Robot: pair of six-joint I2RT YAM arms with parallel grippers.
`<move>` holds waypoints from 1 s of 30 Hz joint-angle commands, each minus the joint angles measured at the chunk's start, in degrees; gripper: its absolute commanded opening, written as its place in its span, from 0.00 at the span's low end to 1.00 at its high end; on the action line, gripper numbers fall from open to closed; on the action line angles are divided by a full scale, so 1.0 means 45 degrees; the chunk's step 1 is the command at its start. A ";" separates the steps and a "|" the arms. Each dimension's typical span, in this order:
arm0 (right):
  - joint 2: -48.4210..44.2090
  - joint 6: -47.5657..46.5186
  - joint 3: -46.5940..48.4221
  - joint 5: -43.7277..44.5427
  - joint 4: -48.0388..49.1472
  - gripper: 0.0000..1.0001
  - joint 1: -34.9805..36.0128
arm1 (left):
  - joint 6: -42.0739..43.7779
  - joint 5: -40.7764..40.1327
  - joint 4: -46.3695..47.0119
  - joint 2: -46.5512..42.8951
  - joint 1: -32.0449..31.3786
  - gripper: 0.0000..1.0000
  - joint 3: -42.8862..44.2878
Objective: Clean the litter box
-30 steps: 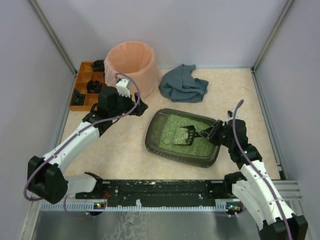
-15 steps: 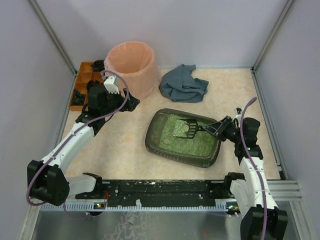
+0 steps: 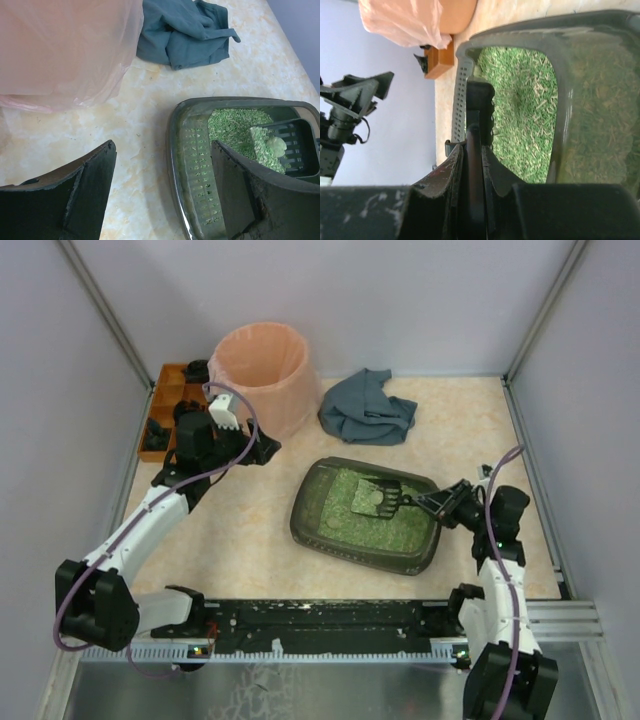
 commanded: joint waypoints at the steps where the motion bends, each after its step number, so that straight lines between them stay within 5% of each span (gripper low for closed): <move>1: -0.0314 0.2200 -0.0870 -0.1037 0.3832 0.00 -0.0079 | 0.0109 0.0391 0.0412 0.0175 0.0086 0.81 -0.0018; 5: -0.0938 0.0905 -0.0756 -0.1188 0.1735 0.00 -0.1090 | 0.0141 0.0452 0.0379 0.0289 0.0085 0.81 0.0004; 8: -0.1425 0.3638 -0.1952 -0.1512 0.4973 0.00 -0.1016 | 0.0167 0.0447 0.0396 0.0327 0.0085 0.80 -0.0032; 12: -0.1756 0.1820 -0.1231 -0.1452 0.2275 0.00 -0.1529 | 0.0163 0.0650 0.0411 0.0498 0.0086 0.79 0.0023; 15: -0.1621 0.4735 -0.2639 -0.1320 0.6277 0.00 -0.0809 | 0.0166 0.0656 0.0449 0.0512 0.0087 0.79 -0.0029; 17: -0.1315 0.3168 -0.1853 -0.1487 0.4533 0.00 -0.0374 | 0.0167 0.0625 0.0468 0.0545 0.0085 0.79 -0.0037; 19: -0.1623 0.2767 -0.1814 -0.1704 0.3426 0.00 -0.1555 | 0.0165 0.0664 0.0439 0.0654 0.0085 0.78 0.0013; 22: -0.1154 0.4940 -0.2839 -0.1714 0.6979 0.00 -0.1076 | 0.0175 0.0732 0.0474 0.0647 0.0086 0.78 -0.0028; 26: -0.1527 0.2530 -0.1605 -0.1559 0.3239 0.00 -0.1674 | 0.0199 0.0771 0.0415 0.0765 0.0086 0.78 0.0040; 29: -0.1051 0.4182 -0.2230 -0.1822 0.6152 0.00 -0.0874 | 0.0351 0.1054 0.0605 0.0748 0.0085 0.78 -0.0046; 30: -0.0861 0.3424 -0.1917 -0.1974 0.5263 0.00 -0.0716 | 0.0325 0.1093 0.0642 0.0778 0.0085 0.77 -0.0043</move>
